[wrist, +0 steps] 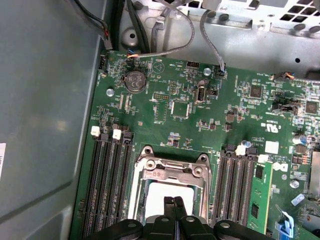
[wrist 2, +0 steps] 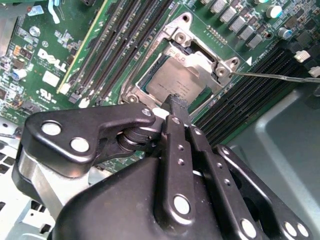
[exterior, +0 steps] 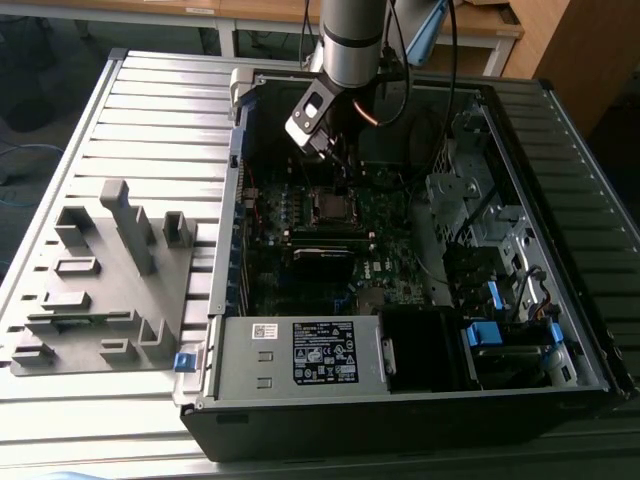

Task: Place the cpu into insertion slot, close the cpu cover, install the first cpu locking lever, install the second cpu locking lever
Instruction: 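Close the cpu cover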

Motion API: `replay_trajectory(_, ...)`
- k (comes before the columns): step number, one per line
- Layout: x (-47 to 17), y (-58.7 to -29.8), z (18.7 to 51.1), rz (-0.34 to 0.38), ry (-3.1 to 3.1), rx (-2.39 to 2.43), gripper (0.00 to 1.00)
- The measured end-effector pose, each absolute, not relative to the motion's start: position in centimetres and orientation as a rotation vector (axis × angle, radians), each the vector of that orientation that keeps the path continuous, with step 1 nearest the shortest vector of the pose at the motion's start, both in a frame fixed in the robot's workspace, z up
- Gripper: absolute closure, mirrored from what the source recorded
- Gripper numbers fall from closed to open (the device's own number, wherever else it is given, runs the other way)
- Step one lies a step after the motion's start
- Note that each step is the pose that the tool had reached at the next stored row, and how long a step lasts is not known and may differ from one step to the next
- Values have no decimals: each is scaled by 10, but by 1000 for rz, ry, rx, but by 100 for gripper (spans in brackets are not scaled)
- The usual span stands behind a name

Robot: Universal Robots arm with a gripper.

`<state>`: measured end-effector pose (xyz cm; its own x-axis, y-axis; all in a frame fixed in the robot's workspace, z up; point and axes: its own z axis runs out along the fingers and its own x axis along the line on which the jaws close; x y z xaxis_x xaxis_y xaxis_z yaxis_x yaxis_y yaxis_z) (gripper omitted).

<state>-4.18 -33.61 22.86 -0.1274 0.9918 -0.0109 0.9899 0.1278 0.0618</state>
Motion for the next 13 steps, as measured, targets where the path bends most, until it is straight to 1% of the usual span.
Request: replay_trajectory(13,-42,-336,229,61,2340,2022,89)
